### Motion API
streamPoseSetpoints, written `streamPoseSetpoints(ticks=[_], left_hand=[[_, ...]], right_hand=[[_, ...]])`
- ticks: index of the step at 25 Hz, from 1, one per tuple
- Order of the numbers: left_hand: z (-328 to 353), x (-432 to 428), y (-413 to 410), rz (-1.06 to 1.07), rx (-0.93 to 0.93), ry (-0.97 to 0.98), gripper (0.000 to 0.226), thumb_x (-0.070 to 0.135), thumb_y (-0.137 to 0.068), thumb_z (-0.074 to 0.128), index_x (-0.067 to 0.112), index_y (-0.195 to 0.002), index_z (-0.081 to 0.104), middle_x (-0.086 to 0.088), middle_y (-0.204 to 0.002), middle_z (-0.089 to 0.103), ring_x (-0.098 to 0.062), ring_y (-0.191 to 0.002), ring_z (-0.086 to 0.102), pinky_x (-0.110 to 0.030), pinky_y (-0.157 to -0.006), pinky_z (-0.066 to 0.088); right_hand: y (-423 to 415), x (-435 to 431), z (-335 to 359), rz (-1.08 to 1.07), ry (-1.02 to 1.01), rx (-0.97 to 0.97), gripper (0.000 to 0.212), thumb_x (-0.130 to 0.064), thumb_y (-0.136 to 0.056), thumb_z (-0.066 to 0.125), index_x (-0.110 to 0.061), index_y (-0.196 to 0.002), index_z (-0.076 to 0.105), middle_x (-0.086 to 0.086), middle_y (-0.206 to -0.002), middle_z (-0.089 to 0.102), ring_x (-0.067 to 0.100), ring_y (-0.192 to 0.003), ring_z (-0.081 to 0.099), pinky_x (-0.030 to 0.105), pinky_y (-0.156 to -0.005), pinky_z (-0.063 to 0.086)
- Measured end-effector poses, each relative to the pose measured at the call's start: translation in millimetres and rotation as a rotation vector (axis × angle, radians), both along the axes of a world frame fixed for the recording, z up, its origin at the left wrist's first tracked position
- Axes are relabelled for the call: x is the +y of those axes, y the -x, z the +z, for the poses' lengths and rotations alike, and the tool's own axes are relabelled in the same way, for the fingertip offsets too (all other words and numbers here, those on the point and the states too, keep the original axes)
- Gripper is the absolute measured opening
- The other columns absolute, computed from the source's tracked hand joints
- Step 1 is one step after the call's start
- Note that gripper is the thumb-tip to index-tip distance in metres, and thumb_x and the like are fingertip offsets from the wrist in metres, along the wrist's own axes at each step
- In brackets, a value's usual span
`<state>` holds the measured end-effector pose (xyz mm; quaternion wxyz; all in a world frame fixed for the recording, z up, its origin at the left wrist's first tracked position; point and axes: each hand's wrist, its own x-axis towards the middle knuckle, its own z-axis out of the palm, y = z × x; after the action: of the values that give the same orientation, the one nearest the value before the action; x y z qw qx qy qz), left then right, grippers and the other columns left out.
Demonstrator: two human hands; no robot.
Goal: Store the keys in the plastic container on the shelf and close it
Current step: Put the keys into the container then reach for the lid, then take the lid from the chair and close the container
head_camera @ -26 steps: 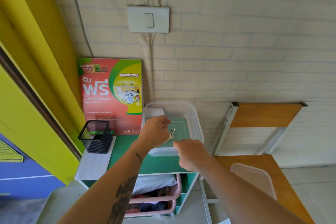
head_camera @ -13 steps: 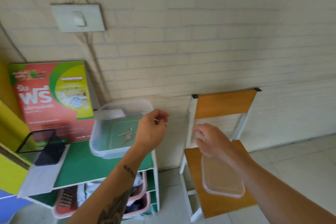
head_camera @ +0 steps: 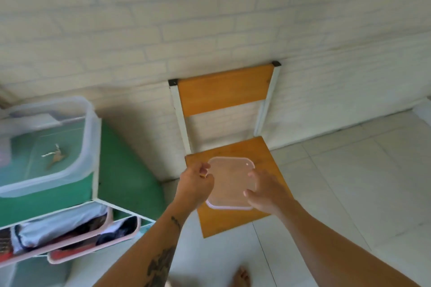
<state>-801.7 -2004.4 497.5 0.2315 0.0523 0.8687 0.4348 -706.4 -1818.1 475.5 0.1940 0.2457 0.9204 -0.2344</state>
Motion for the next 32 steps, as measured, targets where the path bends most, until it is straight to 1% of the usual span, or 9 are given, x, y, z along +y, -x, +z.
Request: streamPoseSetpoints(ticks=[4, 6, 9, 12, 16, 21, 23, 26, 32], left_hand=[[-77, 23, -3, -0.095, -0.049, 0.164, 0.045, 0.025, -0.088, 0.056, 0.025, -0.132, 0.052, -0.001, -0.132, 0.053, -0.021, -0.113, 0.055, -0.033, -0.089, 0.049], [-128, 34, 0, -0.169, -0.002, 0.245, 0.054, 0.032, -0.089, 0.053, 0.027, -0.142, 0.040, 0.000, -0.145, 0.041, -0.024, -0.125, 0.046, -0.040, -0.100, 0.048], [-198, 48, 3, -0.269, 0.037, 0.415, 0.066, 0.043, -0.089, 0.047, 0.032, -0.149, 0.021, -0.001, -0.157, 0.015, -0.028, -0.138, 0.026, -0.048, -0.107, 0.039], [-249, 57, 3, -0.284, 0.073, 0.507, 0.073, 0.048, -0.086, 0.044, 0.034, -0.149, 0.011, -0.004, -0.159, 0.004, -0.032, -0.139, 0.020, -0.050, -0.107, 0.037], [-274, 60, 5, -0.254, 0.074, 0.499, 0.072, 0.038, -0.083, 0.050, 0.035, -0.147, 0.017, -0.003, -0.155, 0.010, -0.030, -0.132, 0.025, -0.047, -0.104, 0.042], [-243, 60, 11, -0.090, -0.044, 0.385, 0.068, 0.025, -0.084, 0.055, 0.040, -0.145, 0.030, 0.001, -0.153, 0.023, -0.029, -0.134, 0.023, -0.051, -0.112, 0.033], [-213, 58, 13, -0.012, 0.002, 0.371, 0.066, 0.023, -0.084, 0.057, 0.040, -0.143, 0.034, 0.002, -0.150, 0.029, -0.028, -0.133, 0.027, -0.052, -0.113, 0.030], [-152, 50, 15, 0.066, 0.100, 0.329, 0.061, 0.023, -0.083, 0.060, 0.037, -0.140, 0.043, 0.001, -0.140, 0.037, -0.025, -0.125, 0.031, -0.046, -0.110, 0.030], [-9, 30, 6, 0.087, 0.391, 0.165, 0.053, 0.014, -0.084, 0.061, 0.023, -0.136, 0.052, -0.004, -0.121, 0.041, -0.020, -0.111, 0.034, -0.029, -0.097, 0.033]], right_hand=[[-1, 10, -70, -0.085, 0.038, -0.046, 0.060, -0.048, -0.088, 0.055, -0.027, -0.140, 0.034, 0.005, -0.140, 0.042, 0.028, -0.125, 0.044, 0.044, -0.096, 0.050], [6, 14, -117, -0.129, 0.039, -0.045, 0.063, -0.049, -0.088, 0.055, -0.031, -0.142, 0.029, 0.005, -0.143, 0.037, 0.028, -0.127, 0.042, 0.044, -0.096, 0.051], [12, 20, -178, -0.188, 0.053, -0.004, 0.066, -0.046, -0.089, 0.055, -0.034, -0.145, 0.023, 0.003, -0.146, 0.031, 0.029, -0.132, 0.038, 0.047, -0.098, 0.050], [15, 23, -225, -0.247, 0.067, 0.053, 0.068, -0.043, -0.089, 0.058, -0.037, -0.145, 0.021, 0.004, -0.148, 0.025, 0.031, -0.133, 0.035, 0.050, -0.099, 0.049], [19, 23, -249, -0.349, 0.106, 0.122, 0.066, -0.049, -0.087, 0.060, -0.040, -0.141, 0.024, 0.005, -0.144, 0.028, 0.030, -0.126, 0.037, 0.051, -0.094, 0.052], [21, 20, -224, -0.391, 0.145, 0.103, 0.058, -0.055, -0.087, 0.057, -0.044, -0.139, 0.032, 0.003, -0.145, 0.029, 0.029, -0.127, 0.034, 0.052, -0.101, 0.046], [23, 16, -199, -0.395, 0.099, 0.107, 0.058, -0.058, -0.087, 0.054, -0.043, -0.140, 0.034, 0.005, -0.143, 0.032, 0.028, -0.125, 0.035, 0.050, -0.101, 0.046], [24, 7, -140, -0.403, 0.039, 0.147, 0.056, -0.058, -0.088, 0.053, -0.043, -0.139, 0.037, 0.009, -0.137, 0.034, 0.027, -0.121, 0.037, 0.047, -0.099, 0.046], [12, -14, -9, -0.352, -0.101, 0.410, 0.048, -0.046, -0.083, 0.053, -0.032, -0.129, 0.046, 0.011, -0.111, 0.040, 0.028, -0.100, 0.042, 0.043, -0.090, 0.048]])
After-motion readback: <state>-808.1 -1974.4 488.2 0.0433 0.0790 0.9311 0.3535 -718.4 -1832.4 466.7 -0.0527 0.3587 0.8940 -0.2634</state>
